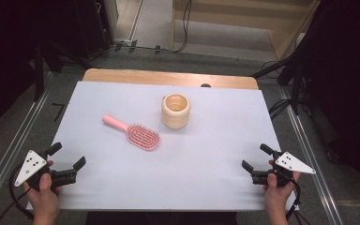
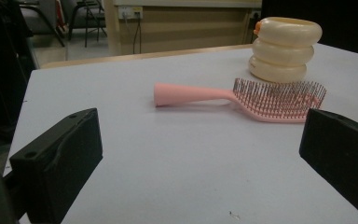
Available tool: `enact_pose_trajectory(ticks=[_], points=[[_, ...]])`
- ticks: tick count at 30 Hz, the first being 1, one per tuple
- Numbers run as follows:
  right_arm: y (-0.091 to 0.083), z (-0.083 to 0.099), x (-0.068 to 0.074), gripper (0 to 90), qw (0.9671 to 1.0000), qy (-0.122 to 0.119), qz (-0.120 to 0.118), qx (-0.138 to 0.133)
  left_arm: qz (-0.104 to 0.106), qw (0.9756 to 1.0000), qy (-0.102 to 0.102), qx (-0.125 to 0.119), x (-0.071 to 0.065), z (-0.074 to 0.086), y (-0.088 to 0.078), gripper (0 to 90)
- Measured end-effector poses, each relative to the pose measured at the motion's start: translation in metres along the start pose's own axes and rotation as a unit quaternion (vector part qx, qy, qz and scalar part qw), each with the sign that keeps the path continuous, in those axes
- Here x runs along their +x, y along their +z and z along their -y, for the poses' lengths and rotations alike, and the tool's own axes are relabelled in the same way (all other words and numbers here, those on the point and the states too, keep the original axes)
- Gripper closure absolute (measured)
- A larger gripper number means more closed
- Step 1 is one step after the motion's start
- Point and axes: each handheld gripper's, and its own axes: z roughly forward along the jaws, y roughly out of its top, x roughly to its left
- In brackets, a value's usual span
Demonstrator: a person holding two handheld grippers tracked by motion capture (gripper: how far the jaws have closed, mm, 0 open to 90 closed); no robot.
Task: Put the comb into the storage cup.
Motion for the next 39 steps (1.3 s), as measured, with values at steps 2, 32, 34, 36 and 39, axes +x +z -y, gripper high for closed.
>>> enact_pose_trajectory(ticks=[2, 32, 34, 36, 39], points=[[0.000, 0.000, 0.001, 0.0, 1.0000, -0.006, 0.000, 0.003, 0.016, 0.9998, -0.003, 0.007, -0.002, -0.002, 0.001, 0.0], [0.001, 0.001, 0.006, 0.0, 0.9998, -0.016, -0.005, 0.009, 0.110, 0.9931, 0.027, 0.033, -0.018, -0.072, 0.040, 0.0], [0.001, 0.001, 0.007, 0.0, 0.9998, -0.018, -0.005, 0.009, 0.108, 0.9929, 0.033, 0.038, -0.017, -0.075, 0.044, 0.0], [0.001, 0.001, 0.007, 0.0, 0.9998, -0.018, -0.005, 0.009, 0.110, 0.9925, 0.036, 0.040, -0.017, -0.078, 0.046, 0.0], [0.001, 0.001, 0.007, 0.0, 0.9998, -0.018, -0.006, 0.009, 0.114, 0.9917, 0.041, 0.043, -0.017, -0.084, 0.052, 0.0]])
